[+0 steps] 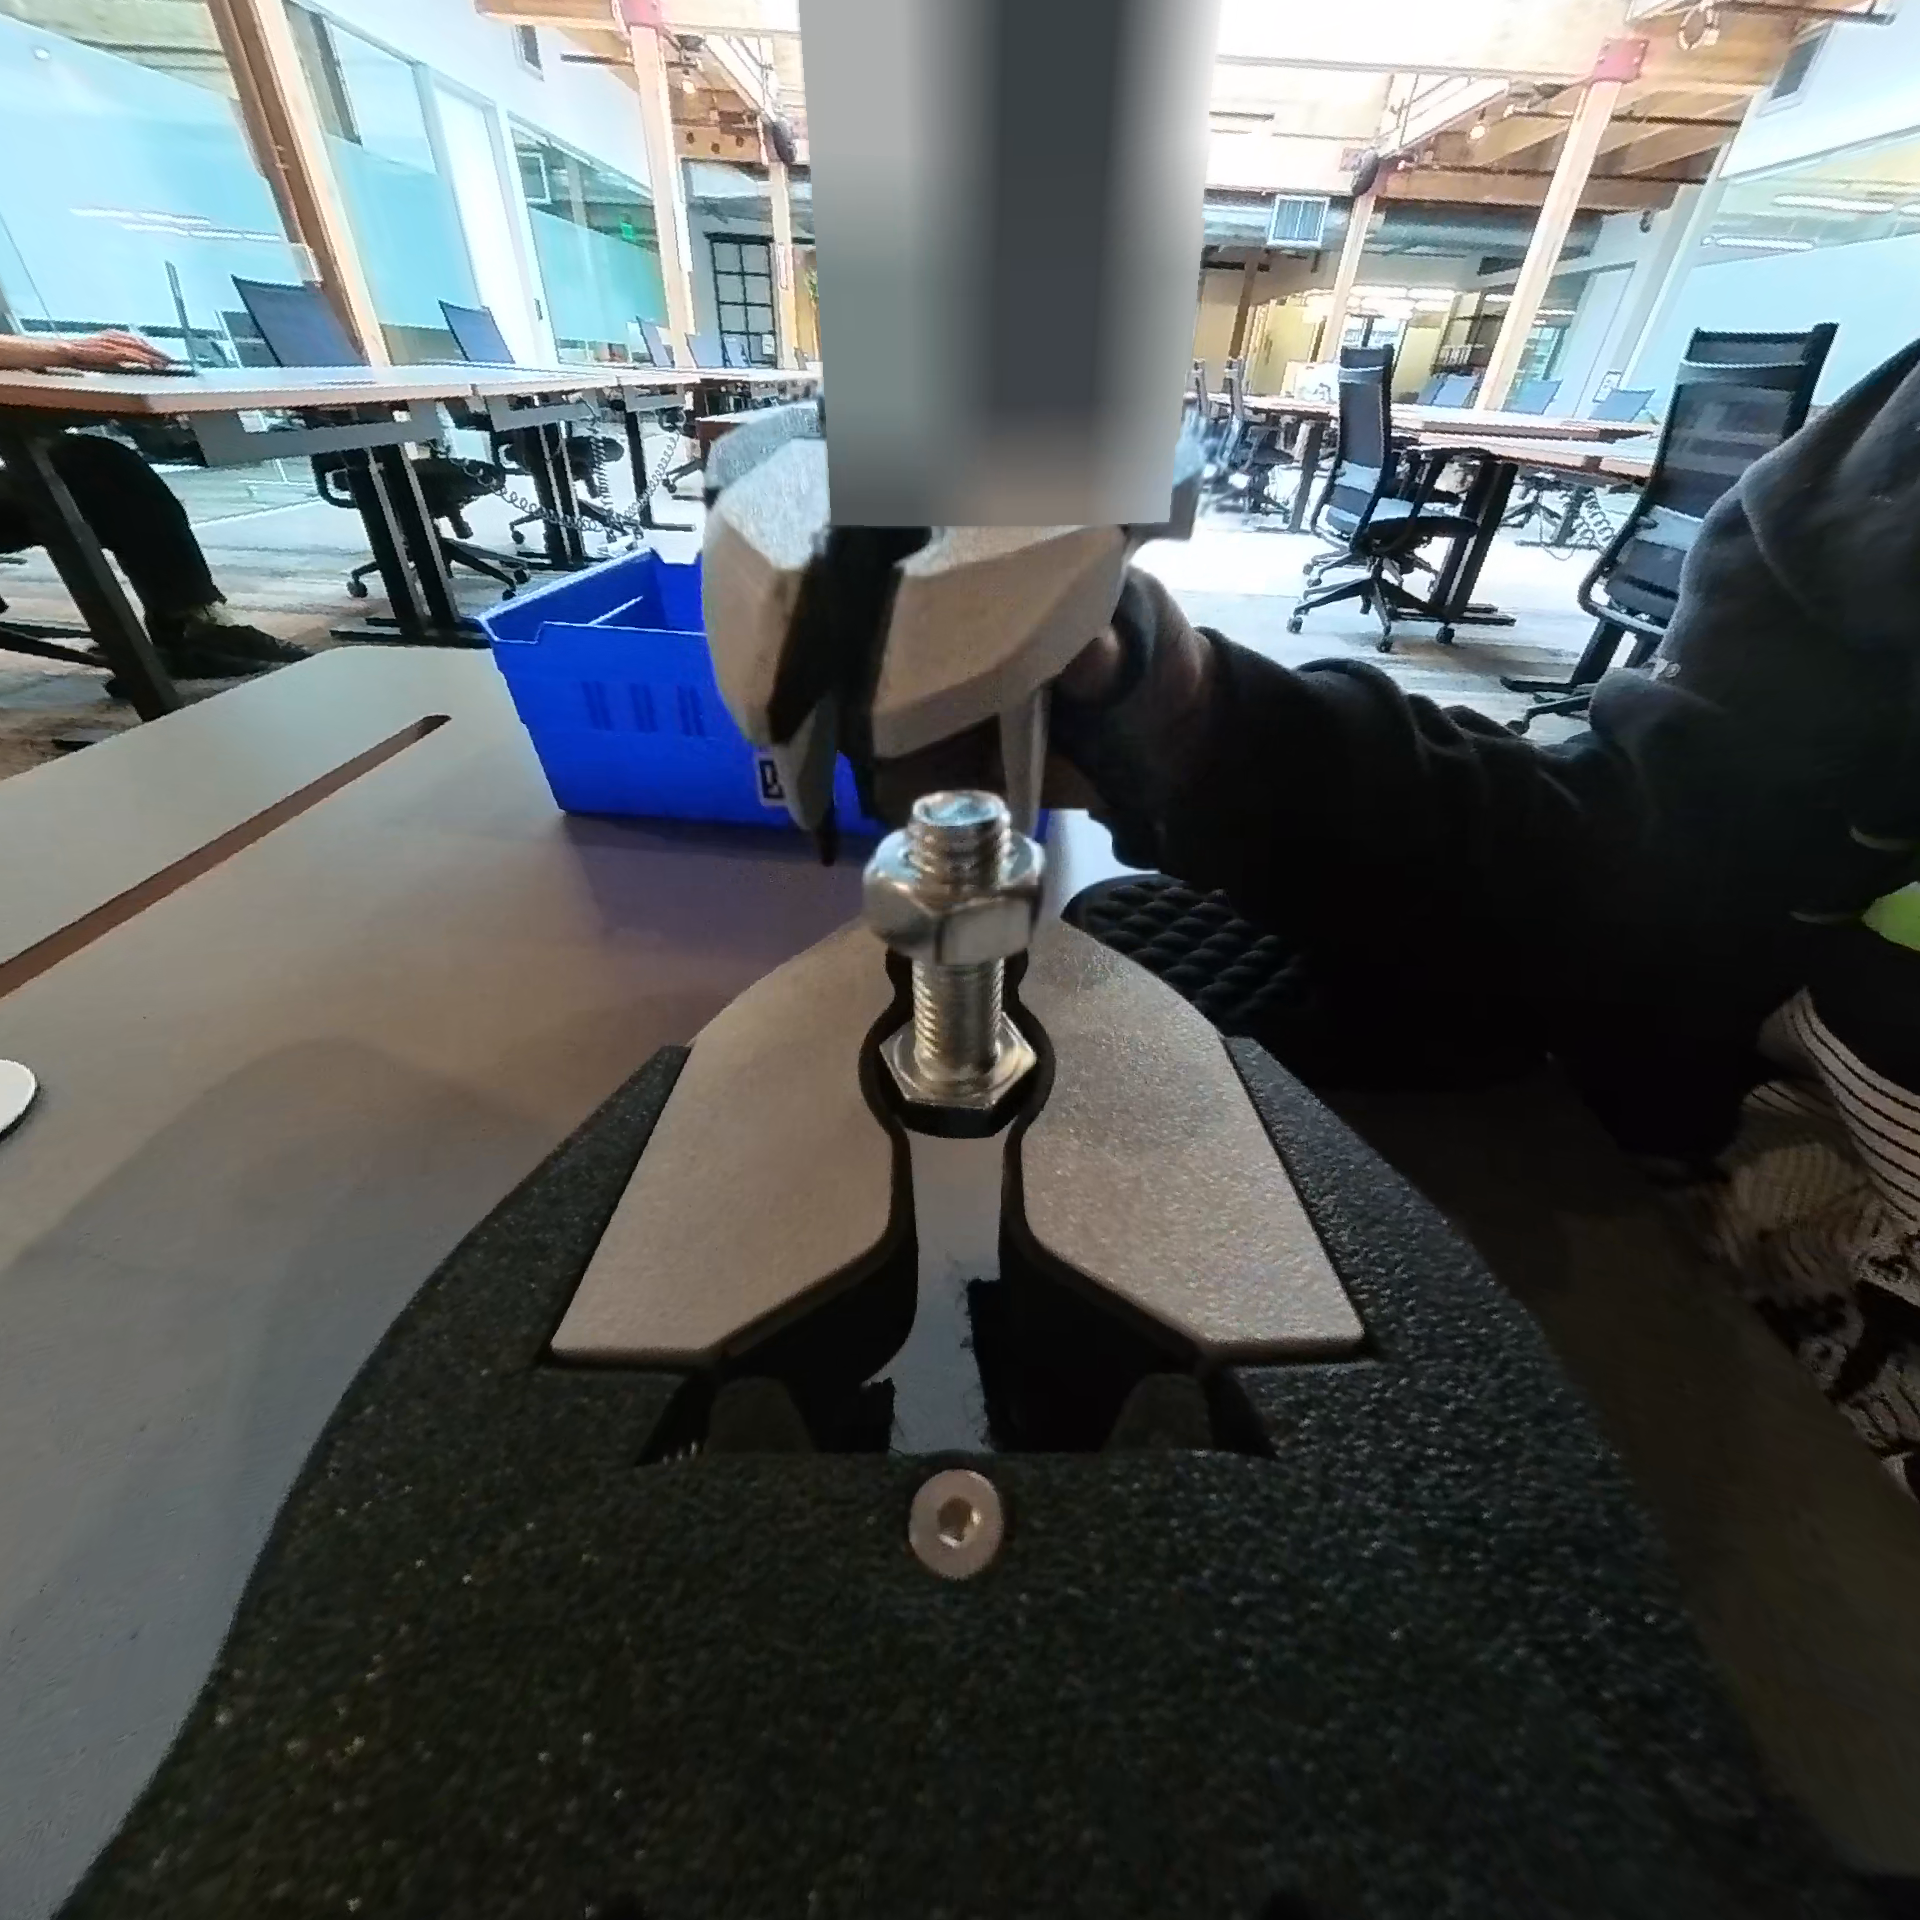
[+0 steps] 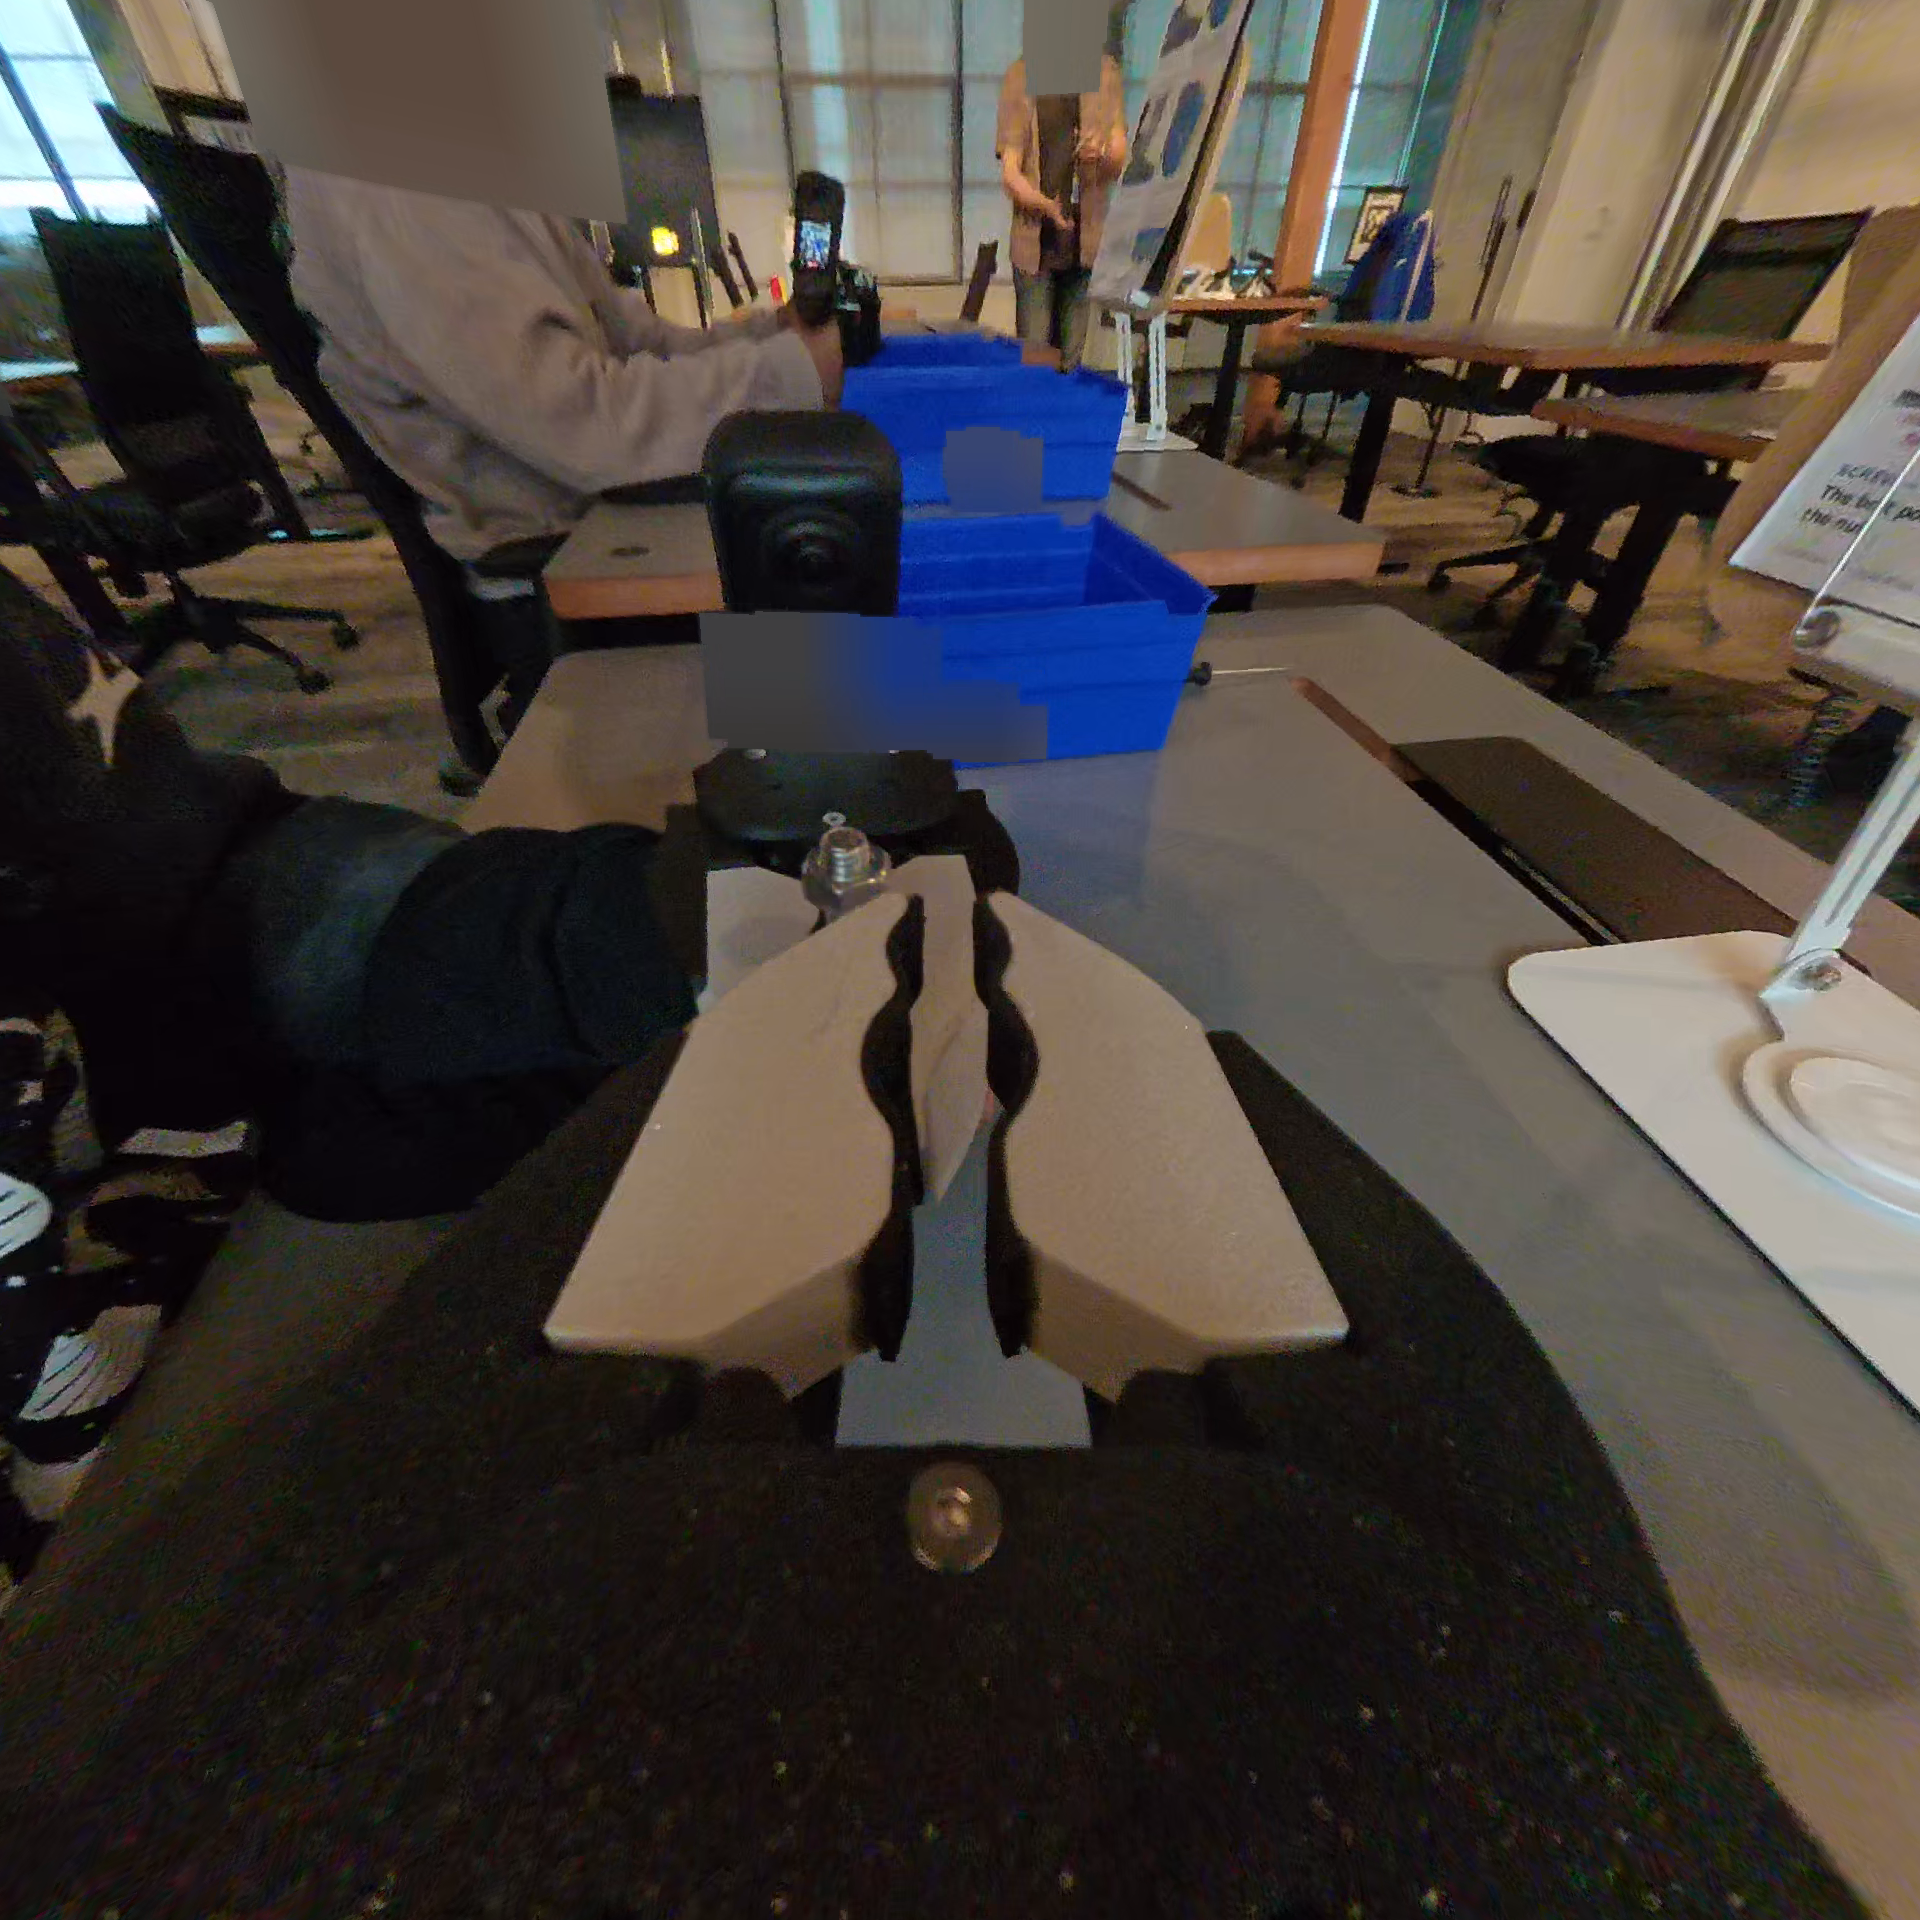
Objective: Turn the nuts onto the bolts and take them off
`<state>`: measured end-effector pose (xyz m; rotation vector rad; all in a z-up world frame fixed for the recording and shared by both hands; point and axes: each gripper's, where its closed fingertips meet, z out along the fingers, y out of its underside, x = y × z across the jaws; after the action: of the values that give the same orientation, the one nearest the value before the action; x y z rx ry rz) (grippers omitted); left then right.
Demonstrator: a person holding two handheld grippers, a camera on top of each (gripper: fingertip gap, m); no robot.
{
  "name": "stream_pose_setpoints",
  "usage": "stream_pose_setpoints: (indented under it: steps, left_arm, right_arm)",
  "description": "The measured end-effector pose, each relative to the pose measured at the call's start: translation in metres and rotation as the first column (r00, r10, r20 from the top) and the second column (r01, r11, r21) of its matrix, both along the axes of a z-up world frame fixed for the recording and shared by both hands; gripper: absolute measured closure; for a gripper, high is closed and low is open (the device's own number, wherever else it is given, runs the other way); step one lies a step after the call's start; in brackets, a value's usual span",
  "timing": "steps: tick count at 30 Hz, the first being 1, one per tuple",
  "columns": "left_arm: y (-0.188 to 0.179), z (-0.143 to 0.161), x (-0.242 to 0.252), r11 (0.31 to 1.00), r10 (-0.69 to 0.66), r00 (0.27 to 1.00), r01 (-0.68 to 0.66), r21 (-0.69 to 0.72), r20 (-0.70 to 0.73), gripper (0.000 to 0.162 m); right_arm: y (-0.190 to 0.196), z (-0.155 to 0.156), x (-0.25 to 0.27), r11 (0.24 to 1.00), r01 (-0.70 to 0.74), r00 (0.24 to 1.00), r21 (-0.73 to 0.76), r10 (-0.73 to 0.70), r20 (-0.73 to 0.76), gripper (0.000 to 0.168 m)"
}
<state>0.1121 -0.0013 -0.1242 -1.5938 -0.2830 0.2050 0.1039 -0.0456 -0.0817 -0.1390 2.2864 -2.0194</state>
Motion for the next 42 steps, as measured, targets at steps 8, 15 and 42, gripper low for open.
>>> stream_pose_setpoints:
  steps: [8, 15, 42]
  left_arm:
    - [0.001, -0.002, 0.001, 1.000, -0.005, 1.000, 0.005, -0.009, 0.001, 0.150]
    - [0.000, -0.001, 0.000, 1.000, -0.003, 1.000, 0.003, -0.004, 0.003, 0.149]
    - [0.000, -0.001, 0.001, 1.000, -0.007, 1.000, 0.007, 0.000, 0.001, 0.149]
  right_arm:
    - [-0.020, -0.010, 0.021, 0.997, -0.054, 0.998, 0.052, 0.056, -0.037, 0.138]
    - [0.001, 0.002, 0.001, 1.000, -0.004, 1.000, -0.011, 0.004, -0.011, 0.160]
    - [-0.006, -0.003, 0.005, 1.000, 0.001, 1.000, 0.018, -0.001, -0.024, 0.164]
